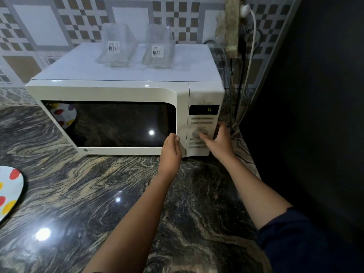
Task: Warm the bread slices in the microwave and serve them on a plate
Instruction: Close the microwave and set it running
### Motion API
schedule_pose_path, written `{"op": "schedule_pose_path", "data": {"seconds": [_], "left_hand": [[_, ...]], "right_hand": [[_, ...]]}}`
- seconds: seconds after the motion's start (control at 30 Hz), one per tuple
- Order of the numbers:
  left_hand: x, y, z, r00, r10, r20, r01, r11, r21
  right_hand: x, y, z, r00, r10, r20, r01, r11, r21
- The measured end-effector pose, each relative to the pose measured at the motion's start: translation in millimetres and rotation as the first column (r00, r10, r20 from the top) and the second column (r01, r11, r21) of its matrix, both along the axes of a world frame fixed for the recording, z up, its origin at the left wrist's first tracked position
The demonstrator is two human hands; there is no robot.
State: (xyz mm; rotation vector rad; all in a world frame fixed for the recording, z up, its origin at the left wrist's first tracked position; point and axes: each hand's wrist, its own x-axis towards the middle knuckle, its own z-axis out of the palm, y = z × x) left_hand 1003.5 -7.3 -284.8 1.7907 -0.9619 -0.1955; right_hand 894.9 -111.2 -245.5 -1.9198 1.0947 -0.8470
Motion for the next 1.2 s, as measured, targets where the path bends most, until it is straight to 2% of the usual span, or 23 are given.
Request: {"op": "schedule_pose_path", "data": {"seconds": [0.17, 0.27, 0.33, 0.47, 0.57, 0.63, 0.7, 0.73, 0.83, 1.2], "left_hand": [[1.2, 0.5, 5.8, 1.000, -0.007, -0.002, 0.007, 1.000, 0.020], [2.3, 5.5, 12.0, 1.000, -0.018, 0.001, 0.018, 0.998, 0.065], [3.5, 15.0, 8.3, 0.999, -0.019, 0.028, 0.015, 0.993, 0.115], [8.5, 56.2, -29.1, 0.995, -0.046, 0.091, 0.012, 0.937, 0.348], [10.4, 86.6, -59.2, 0.981, -0.118, 0.152, 0.016, 0.837, 0.546], [9.6, 97.4, -72.4, 0.944, -0.206, 0.258, -0.007, 0.769, 0.639], [9.3, 100.5, -78.0, 0.918, -0.227, 0.325, -0.047, 0.752, 0.658], [9.5, 100.1, -79.1, 0.914, -0.220, 0.341, -0.063, 0.753, 0.655], [9.4, 99.4, -80.0, 0.913, -0.218, 0.345, -0.066, 0.757, 0.651], [8.8, 99.5, -78.9, 0.907, -0.222, 0.358, -0.071, 0.757, 0.650]], "right_hand": [[2.5, 8.1, 2.6, 0.997, -0.074, 0.027, 0.072, 0.996, 0.046], [0.3, 7.7, 4.7, 0.997, -0.045, 0.065, 0.040, 0.996, 0.077], [-1.1, 8.5, 2.5, 0.999, -0.016, 0.031, 0.013, 0.996, 0.087], [-9.2, 29.7, -23.6, 0.975, -0.050, -0.215, 0.054, 0.998, 0.012], [-21.3, 49.8, -56.5, 0.919, 0.082, -0.385, -0.061, 0.996, 0.066], [-29.1, 62.2, -82.4, 0.790, 0.155, -0.593, -0.170, 0.985, 0.031], [-34.9, 71.9, -104.3, 0.650, 0.100, -0.753, -0.242, 0.967, -0.080], [-36.8, 75.2, -109.7, 0.616, 0.064, -0.786, -0.258, 0.958, -0.125], [-38.8, 76.6, -113.5, 0.587, 0.044, -0.808, -0.276, 0.950, -0.149], [-39.1, 77.5, -113.4, 0.604, 0.035, -0.797, -0.265, 0.951, -0.159]]}}
